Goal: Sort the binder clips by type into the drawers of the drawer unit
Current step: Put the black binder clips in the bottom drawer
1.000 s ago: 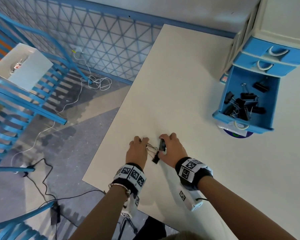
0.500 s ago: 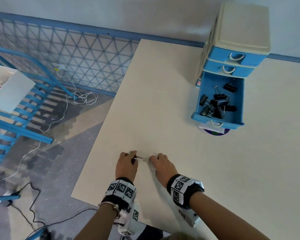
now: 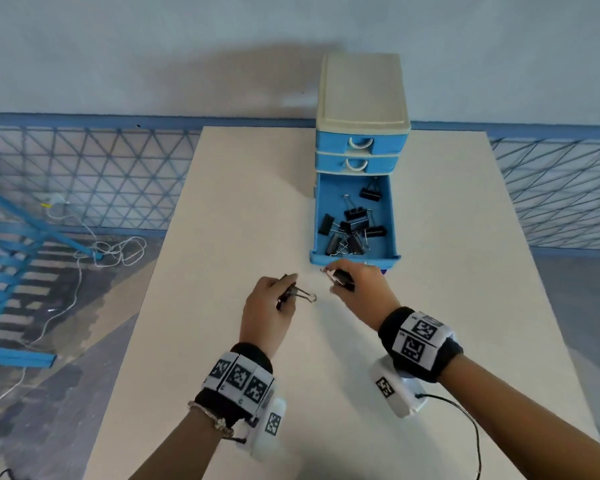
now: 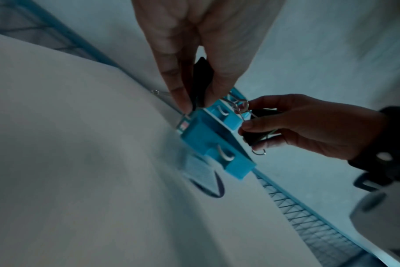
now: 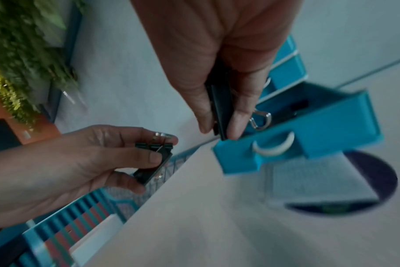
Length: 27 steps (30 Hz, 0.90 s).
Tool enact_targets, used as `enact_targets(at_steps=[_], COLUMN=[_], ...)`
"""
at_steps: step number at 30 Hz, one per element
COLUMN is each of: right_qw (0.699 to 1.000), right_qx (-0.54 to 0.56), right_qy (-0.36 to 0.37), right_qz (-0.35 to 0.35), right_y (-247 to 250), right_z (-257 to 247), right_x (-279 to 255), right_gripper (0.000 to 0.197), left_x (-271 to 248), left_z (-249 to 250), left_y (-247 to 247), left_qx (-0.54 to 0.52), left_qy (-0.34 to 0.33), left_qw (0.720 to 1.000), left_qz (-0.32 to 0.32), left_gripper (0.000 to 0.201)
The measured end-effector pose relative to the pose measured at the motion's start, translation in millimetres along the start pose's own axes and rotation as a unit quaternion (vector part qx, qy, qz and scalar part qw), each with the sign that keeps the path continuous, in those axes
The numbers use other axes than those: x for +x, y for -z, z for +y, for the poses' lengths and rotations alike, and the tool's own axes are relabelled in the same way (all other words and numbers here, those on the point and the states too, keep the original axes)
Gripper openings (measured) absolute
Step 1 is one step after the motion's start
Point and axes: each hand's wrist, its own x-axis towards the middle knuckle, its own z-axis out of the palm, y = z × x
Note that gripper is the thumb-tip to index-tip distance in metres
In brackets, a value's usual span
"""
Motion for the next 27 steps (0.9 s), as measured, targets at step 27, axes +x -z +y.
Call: enact_targets(at_steps=[27], right_qw=[0.992], right_qx=[-0.128], right_qy=[-0.007], right_qz=[0.006], right_y=[53.5], right_z=[67.8], right_x=[61.6], right_gripper=[0.064], left_x=[92.0], left_z=[54.6], left_y=[-60.4], left_qx=[0.061], left_qy=[-0.108], left_qw=[0.985], left_qz=[-0.120], left_gripper=[0.035])
